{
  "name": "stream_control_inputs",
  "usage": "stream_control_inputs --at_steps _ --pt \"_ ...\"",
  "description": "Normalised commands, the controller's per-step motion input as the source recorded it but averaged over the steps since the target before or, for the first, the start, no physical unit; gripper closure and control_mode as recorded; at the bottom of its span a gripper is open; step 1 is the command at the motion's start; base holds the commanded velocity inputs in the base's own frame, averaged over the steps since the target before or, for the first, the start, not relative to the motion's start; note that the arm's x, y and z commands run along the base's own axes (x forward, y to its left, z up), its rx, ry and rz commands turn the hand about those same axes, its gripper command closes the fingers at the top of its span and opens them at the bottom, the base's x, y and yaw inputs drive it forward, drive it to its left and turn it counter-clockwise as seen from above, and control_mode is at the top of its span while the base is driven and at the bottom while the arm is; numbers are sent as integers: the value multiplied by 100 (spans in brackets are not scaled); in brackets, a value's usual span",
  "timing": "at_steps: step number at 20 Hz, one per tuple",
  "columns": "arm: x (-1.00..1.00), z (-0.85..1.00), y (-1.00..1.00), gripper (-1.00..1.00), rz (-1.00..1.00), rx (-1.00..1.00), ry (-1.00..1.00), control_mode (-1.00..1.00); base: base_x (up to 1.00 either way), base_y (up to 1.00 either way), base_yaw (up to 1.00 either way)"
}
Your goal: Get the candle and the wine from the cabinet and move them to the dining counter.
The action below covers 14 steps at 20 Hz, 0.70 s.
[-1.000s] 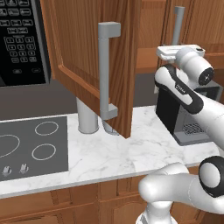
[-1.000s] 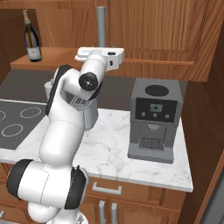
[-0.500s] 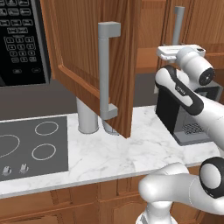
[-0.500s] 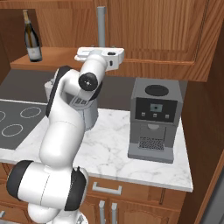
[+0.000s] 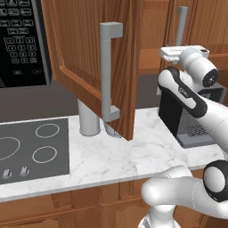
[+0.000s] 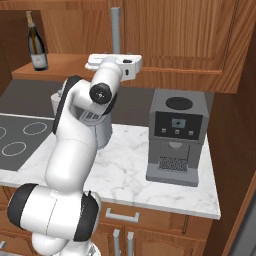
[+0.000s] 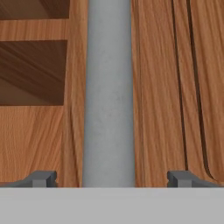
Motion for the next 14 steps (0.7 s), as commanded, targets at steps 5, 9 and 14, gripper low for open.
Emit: stream_control_inputs --at_steps 5,9,14 --pt "0 0 0 -100 0 0 0 -100 0 0 0" --pt "0 0 0 100 0 0 0 -100 0 0 0" --pt "0 0 0 100 0 0 0 -100 0 0 0"
